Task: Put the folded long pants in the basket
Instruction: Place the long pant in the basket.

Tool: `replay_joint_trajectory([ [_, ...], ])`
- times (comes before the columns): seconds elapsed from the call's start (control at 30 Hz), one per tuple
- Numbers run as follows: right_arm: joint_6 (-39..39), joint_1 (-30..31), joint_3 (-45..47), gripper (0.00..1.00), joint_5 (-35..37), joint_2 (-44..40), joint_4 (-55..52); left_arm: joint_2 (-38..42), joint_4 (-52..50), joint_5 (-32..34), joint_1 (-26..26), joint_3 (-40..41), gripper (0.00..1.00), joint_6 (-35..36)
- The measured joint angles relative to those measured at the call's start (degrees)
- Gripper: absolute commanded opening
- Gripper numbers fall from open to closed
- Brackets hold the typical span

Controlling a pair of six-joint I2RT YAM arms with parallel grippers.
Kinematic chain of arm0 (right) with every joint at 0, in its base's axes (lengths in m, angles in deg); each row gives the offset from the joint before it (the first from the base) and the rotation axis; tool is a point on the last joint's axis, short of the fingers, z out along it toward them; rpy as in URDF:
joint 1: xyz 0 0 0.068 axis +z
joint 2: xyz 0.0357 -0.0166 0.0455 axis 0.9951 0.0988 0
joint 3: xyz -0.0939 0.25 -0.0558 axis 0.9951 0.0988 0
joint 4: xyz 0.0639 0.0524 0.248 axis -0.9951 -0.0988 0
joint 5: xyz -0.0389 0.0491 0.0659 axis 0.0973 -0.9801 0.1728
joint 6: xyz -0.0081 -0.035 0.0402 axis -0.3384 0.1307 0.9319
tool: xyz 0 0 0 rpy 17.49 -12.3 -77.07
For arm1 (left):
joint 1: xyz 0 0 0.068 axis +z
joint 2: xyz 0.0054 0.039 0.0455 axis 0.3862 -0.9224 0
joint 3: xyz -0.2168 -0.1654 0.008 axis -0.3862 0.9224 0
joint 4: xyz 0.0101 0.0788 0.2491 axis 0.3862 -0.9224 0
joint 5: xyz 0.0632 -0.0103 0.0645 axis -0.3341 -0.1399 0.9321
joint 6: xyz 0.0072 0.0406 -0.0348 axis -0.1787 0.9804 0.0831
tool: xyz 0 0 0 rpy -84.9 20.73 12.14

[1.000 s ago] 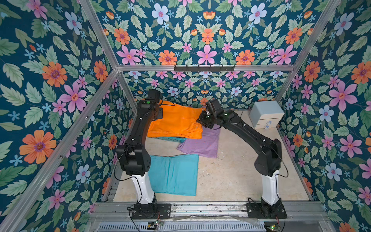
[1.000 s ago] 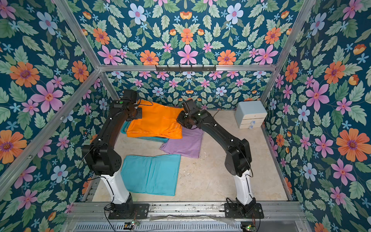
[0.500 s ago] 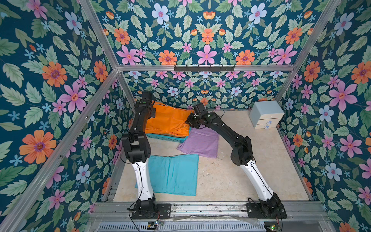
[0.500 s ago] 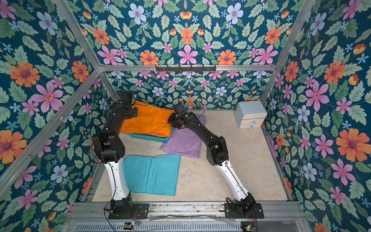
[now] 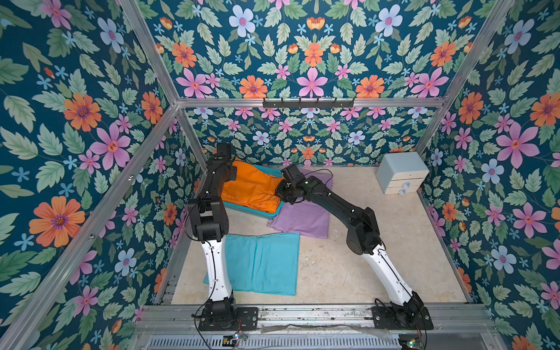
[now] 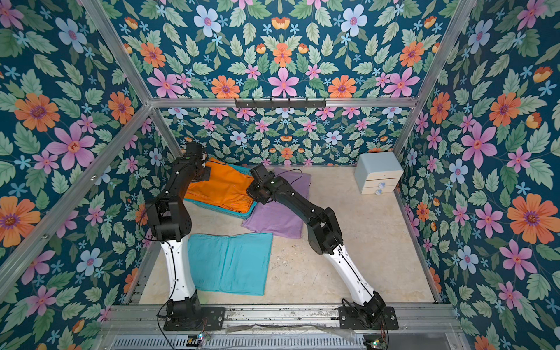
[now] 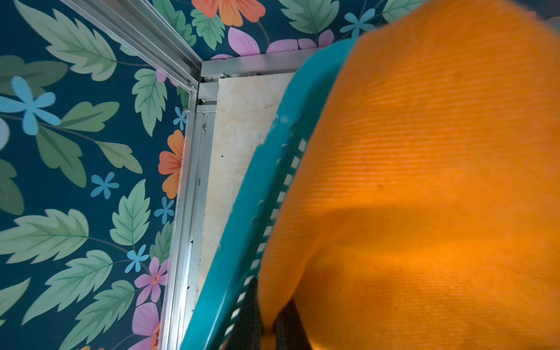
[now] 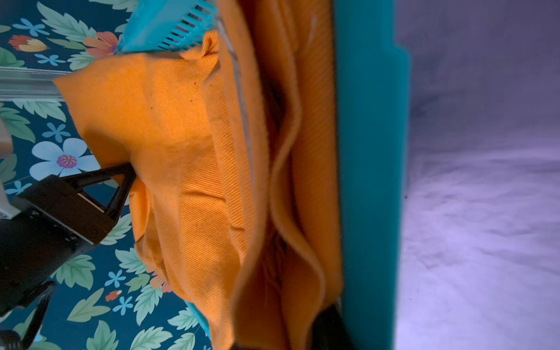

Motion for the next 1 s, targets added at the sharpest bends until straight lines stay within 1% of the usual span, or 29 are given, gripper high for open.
replay_joint_trajectory([
  [0.13,-0.81,-0.26,0.46,0.00,0.66,0.00,-0.22,-0.70,0.98,-0.46,0.00,0.87,0.01,-0.02],
  [0.2,-1.09,-0.31,2.47,0.00,0.98,-0.74,1.07,-1.42,1.14,-0.46,-0.02,0.68,0.20,-0.07],
  [0.23,-1.20,-0.31,4.09,0.00,1.07,-1.46,2.27,-1.95,0.83,-0.46,-0.04,0.13,0.26,-0.28],
  [0.33,-1.01,-0.28,8.94,0.00,1.40,-3.76,5.97,-2.93,-0.20,-1.46,-0.17,-2.25,0.36,-1.77],
  [0.43,-0.98,-0.17,10.21,0.00,2.19,-4.42,7.08,-2.32,1.05,-2.32,-0.15,-3.19,0.43,-3.23],
  [0.6,-1.20,0.15,11.02,0.00,5.38,-4.70,7.56,-0.26,2.40,-0.55,0.33,-3.28,0.55,-5.77],
  [0.73,-2.32,0.79,8.63,0.00,7.76,-2.93,8.26,4.48,2.38,-0.85,0.39,-1.86,0.64,-8.79],
  [0.77,-2.69,0.90,7.69,0.00,8.13,-2.32,8.17,5.68,2.38,-0.92,0.39,-1.46,0.64,-9.42],
  [0.83,-3.58,1.09,6.91,0.00,8.96,-1.88,7.87,7.30,1.92,-1.42,0.31,-1.05,0.57,-11.13],
  [0.93,-5.31,1.36,7.30,0.00,10.29,-2.05,8.20,7.41,0.13,-4.00,0.28,-0.94,0.41,-13.25],
  [0.97,-5.75,1.44,7.76,0.00,10.62,-2.32,8.55,7.06,-0.70,-4.87,0.28,-0.83,0.35,-13.40],
  [1.0,-6.29,1.53,8.46,0.00,10.99,-2.69,8.76,6.49,-1.77,-6.03,0.31,-0.74,0.25,-13.57],
])
